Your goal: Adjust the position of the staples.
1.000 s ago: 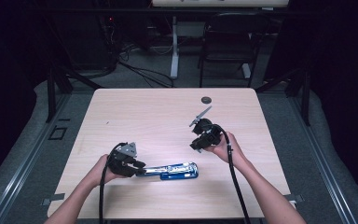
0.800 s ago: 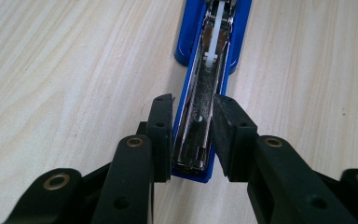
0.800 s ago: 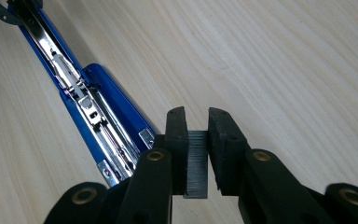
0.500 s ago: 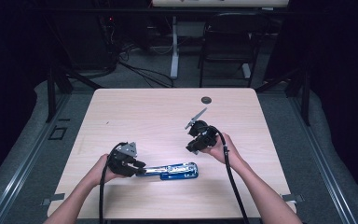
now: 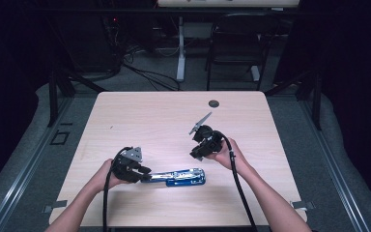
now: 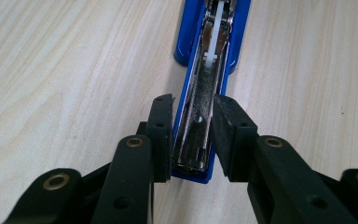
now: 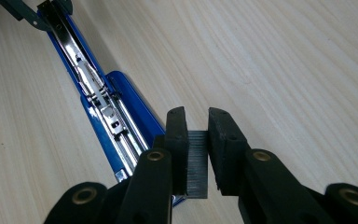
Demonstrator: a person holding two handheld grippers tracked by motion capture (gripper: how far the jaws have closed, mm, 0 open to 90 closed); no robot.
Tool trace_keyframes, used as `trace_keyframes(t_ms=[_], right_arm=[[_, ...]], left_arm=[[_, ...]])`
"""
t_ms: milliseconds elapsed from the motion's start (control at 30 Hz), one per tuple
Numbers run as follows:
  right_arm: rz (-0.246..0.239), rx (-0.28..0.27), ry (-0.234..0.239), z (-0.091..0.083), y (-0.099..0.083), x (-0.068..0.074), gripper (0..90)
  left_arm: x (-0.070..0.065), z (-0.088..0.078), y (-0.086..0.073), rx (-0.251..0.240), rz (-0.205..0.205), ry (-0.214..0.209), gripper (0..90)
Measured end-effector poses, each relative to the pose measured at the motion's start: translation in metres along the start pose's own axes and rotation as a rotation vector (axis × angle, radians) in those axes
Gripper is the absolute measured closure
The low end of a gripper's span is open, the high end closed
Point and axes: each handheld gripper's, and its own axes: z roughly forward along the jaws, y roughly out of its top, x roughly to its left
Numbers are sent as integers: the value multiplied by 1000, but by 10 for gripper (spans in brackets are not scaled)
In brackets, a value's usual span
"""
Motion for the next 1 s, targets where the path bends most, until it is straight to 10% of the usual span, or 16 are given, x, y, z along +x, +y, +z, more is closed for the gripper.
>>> trace_keyframes(t_ms=[1000], right_arm=[[-37, -8, 14, -2, 3, 5, 790]], left_arm=[[5, 0, 1, 3, -2, 0, 689]])
